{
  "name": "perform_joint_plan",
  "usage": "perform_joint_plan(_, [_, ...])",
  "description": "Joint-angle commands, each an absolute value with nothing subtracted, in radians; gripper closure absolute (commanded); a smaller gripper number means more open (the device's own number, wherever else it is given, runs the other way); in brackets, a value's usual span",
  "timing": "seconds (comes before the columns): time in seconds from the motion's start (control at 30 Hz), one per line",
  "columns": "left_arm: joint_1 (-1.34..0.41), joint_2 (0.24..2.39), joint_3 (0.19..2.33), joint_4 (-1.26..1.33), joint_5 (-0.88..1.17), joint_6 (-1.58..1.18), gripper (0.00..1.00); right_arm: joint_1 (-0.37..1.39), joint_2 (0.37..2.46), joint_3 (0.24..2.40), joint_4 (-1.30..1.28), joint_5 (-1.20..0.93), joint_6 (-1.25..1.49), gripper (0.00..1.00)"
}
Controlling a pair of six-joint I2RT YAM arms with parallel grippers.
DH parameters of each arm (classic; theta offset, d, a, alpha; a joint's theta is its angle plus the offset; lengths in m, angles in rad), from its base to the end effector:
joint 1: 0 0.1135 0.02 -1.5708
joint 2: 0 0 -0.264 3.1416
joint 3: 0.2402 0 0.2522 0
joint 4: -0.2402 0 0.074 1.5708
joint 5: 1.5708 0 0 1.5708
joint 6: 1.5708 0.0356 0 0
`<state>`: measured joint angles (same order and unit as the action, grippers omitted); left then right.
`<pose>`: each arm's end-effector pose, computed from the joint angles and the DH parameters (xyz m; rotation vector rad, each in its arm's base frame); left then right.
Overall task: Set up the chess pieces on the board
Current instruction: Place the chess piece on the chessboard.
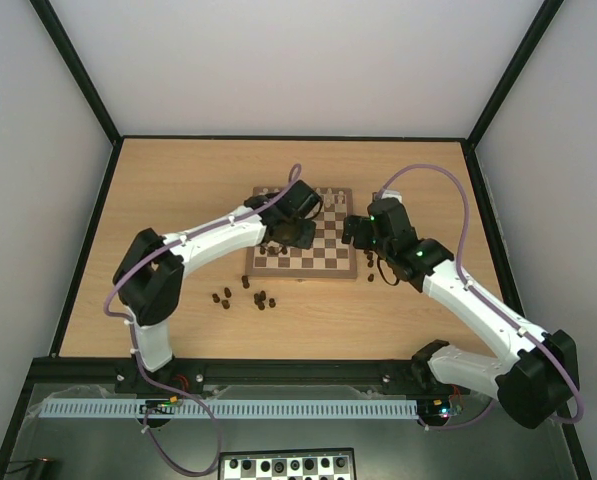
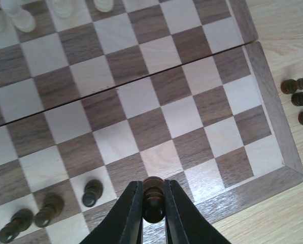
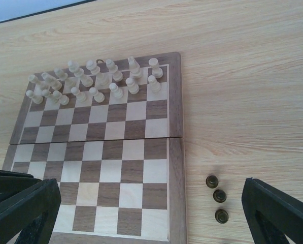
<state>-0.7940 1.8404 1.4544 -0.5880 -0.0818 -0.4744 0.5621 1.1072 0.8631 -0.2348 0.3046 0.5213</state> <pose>0.2834 -0.2842 0.2408 0.3795 2.5593 -0.3862 0.2172 0.1242 0.2989 0.1484 2.0405 0.3702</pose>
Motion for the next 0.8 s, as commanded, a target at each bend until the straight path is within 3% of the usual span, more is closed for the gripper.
perform_joint_plan(0.0, [-0.816,1.873,1.491,-0.587,-0.07,-0.475,0.89,0.554,1.11,0.847,-0.255,0.323,0.531,0.01])
perform_joint_plan(0.77, [-0.836,1.965,1.421,-0.581,-0.189,-0.508,0.89,0.551,1.141,0.841,-0.239,0.268,0.523,0.01])
